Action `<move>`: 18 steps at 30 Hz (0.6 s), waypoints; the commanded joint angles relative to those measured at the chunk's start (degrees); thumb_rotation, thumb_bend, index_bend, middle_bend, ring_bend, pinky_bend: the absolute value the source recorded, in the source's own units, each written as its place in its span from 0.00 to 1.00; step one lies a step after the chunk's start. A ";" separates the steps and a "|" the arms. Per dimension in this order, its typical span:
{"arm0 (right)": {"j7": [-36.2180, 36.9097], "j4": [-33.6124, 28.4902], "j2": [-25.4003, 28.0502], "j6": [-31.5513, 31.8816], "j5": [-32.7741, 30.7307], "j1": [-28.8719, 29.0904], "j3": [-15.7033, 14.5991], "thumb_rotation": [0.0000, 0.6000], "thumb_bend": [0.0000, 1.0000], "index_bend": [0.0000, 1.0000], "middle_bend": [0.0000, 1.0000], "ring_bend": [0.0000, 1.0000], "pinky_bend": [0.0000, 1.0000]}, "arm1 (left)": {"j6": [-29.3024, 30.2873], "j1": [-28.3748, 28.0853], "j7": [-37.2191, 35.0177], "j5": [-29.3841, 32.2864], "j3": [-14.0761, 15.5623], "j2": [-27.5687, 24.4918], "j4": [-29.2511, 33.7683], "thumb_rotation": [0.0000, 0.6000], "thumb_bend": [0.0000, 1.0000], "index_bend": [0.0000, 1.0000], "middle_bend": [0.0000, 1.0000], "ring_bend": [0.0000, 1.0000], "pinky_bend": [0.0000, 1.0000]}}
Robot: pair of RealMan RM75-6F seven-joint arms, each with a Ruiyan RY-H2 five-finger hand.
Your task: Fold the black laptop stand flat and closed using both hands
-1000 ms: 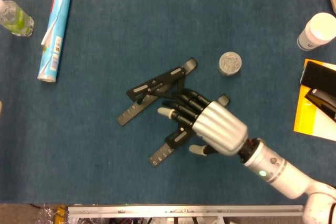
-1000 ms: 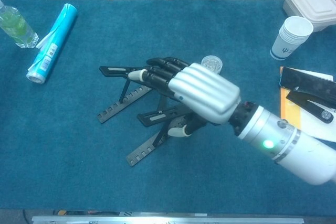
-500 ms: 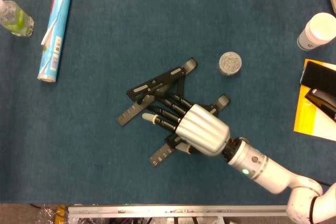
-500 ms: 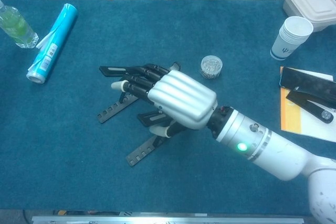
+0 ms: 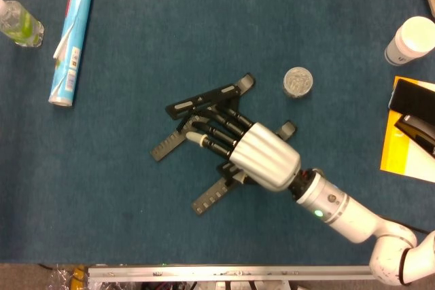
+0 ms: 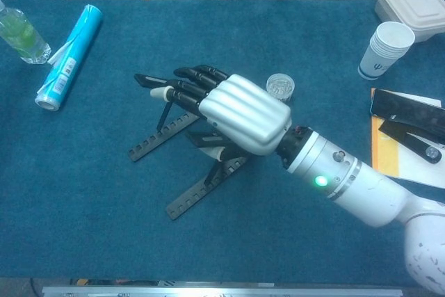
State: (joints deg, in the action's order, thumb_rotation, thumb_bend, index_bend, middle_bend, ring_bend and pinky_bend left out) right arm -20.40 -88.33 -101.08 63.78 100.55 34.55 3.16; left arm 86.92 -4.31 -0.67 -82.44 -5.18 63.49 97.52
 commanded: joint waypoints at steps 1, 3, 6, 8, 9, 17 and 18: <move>-0.54 -0.51 0.93 1.03 -0.26 -0.38 0.20 1.00 0.36 0.10 0.14 0.01 0.10 | -0.32 -0.21 0.04 0.01 -0.04 -0.07 -0.05 1.00 0.26 0.02 0.00 0.00 0.00; -0.75 -0.95 1.76 1.89 -0.46 -0.78 0.21 1.00 0.36 0.10 0.14 0.01 0.10 | -0.54 -0.38 0.11 -0.01 -0.09 -0.09 -0.14 1.00 0.26 0.02 0.00 0.00 0.00; -1.02 -1.44 2.85 3.13 -0.67 -1.43 0.08 1.00 0.36 0.10 0.14 0.01 0.10 | -0.82 -0.60 0.16 -0.03 -0.12 -0.04 -0.23 1.00 0.26 0.02 0.00 0.00 0.00; -1.22 -1.72 3.45 4.01 -0.70 -1.88 -0.01 1.00 0.36 0.10 0.14 0.01 0.10 | -0.99 -0.75 0.10 -0.12 -0.14 0.01 -0.28 1.00 0.26 0.02 0.00 0.00 0.00; -1.38 -1.89 3.90 4.62 -0.69 -2.19 -0.06 1.00 0.36 0.10 0.14 0.01 0.10 | -1.06 -0.84 0.12 -0.18 -0.14 0.03 -0.31 1.00 0.26 0.02 0.00 0.00 0.00; -1.61 -2.90 7.14 9.38 -1.22 -4.93 -0.01 1.00 0.36 0.10 0.14 0.01 0.10 | -1.44 -1.14 0.19 -0.13 -0.16 0.01 -0.55 1.00 0.26 0.02 0.00 0.00 0.01; -1.72 -2.85 7.50 9.95 -1.41 -5.32 0.04 1.00 0.36 0.10 0.14 0.01 0.10 | -1.50 -1.19 0.17 -0.18 -0.14 0.06 -0.58 1.00 0.26 0.02 0.00 0.00 0.01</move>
State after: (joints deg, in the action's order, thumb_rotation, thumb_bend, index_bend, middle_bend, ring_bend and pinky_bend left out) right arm -22.09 -91.10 -93.91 73.31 99.36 29.61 3.16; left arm 85.43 -5.49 -0.50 -82.61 -5.33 63.54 96.95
